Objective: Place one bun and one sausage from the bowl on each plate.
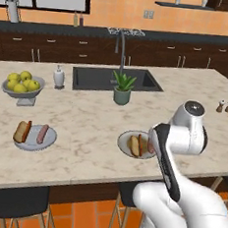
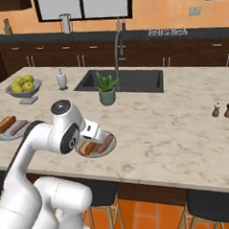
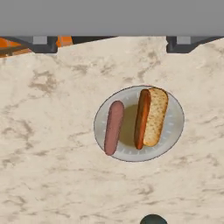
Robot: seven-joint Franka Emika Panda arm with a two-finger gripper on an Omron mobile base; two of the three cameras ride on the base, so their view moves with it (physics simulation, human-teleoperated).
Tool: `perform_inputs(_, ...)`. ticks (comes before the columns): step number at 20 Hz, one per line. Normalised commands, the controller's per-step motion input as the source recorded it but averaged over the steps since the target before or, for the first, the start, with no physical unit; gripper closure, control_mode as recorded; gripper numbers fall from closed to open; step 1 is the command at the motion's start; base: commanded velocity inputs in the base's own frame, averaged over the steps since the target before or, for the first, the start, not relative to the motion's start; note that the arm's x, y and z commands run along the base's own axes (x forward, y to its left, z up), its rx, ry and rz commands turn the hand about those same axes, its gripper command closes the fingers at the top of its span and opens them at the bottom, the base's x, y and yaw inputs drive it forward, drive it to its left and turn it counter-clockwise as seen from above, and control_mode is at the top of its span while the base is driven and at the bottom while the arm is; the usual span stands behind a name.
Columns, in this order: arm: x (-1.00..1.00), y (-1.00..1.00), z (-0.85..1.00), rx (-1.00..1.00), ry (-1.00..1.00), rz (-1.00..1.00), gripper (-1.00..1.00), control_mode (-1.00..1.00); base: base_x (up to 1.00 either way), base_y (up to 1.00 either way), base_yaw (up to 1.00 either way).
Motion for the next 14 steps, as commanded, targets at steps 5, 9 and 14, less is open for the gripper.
perform_inputs(5, -1.0, 0.38, 1.0, 0.0, 0.0, 0.0, -1.0, -1.0, 0.0, 0.0, 0.0)
perform_inputs(9, -0.77, 0.16, 1.0, 0.0, 0.0, 0.0, -1.0, -1.0, 0.0, 0.0, 0.0)
perform_inputs(14, -0.62, 0.0, 1.0, 0.0, -0.01, 0.0, -1.0, -1.0, 0.0, 0.0, 0.0)
